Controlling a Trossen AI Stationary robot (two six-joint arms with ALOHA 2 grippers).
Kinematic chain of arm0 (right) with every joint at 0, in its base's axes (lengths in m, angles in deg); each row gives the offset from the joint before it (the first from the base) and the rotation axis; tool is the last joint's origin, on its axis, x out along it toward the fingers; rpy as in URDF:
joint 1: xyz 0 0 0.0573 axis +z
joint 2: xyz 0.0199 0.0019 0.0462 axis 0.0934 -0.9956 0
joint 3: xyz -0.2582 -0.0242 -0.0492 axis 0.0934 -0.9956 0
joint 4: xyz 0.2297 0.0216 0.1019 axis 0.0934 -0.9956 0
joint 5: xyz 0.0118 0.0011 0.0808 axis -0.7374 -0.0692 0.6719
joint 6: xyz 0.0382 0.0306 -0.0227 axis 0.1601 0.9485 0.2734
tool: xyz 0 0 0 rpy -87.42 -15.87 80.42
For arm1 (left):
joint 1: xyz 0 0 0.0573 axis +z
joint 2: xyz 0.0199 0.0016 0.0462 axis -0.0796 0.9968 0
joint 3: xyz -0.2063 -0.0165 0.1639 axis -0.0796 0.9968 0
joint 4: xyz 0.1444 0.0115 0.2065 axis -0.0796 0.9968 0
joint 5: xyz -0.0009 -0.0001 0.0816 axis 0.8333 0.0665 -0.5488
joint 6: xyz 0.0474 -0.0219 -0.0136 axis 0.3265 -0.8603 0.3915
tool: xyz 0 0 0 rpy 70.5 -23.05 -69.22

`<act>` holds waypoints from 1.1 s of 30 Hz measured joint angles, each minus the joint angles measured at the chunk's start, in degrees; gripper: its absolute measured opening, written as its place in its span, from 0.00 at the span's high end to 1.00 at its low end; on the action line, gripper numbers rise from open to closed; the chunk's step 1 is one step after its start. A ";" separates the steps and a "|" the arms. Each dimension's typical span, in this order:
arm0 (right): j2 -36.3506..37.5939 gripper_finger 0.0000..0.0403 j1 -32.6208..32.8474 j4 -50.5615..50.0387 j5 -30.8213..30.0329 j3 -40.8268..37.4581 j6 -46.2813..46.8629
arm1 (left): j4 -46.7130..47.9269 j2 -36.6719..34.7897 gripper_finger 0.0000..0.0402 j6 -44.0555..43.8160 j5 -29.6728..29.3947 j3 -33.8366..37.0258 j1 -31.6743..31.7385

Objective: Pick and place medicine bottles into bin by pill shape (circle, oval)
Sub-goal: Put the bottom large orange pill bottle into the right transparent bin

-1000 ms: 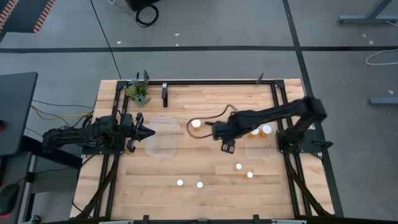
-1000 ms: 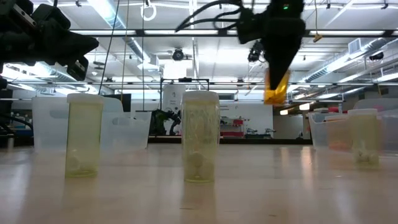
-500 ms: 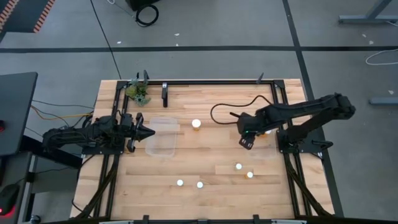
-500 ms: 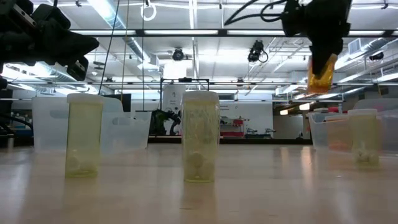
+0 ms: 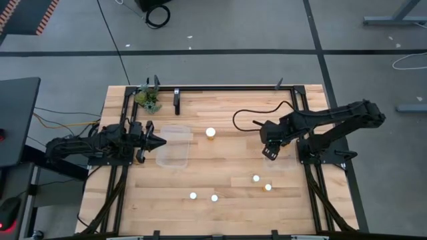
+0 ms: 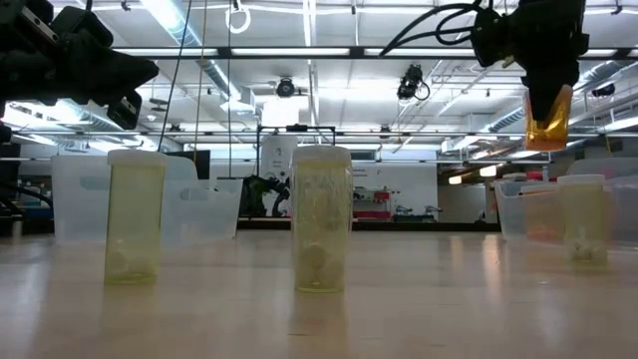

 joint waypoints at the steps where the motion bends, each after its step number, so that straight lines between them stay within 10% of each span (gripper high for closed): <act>1: 0.00 0.44 0.04 -0.41 0.10 0.00 -0.09 | 0.00 0.00 0.91 0.00 0.00 0.00 0.00; 33: -0.06 0.44 7.12 1.07 3.34 -7.18 10.82 | 0.00 0.00 0.94 0.00 0.01 0.00 0.01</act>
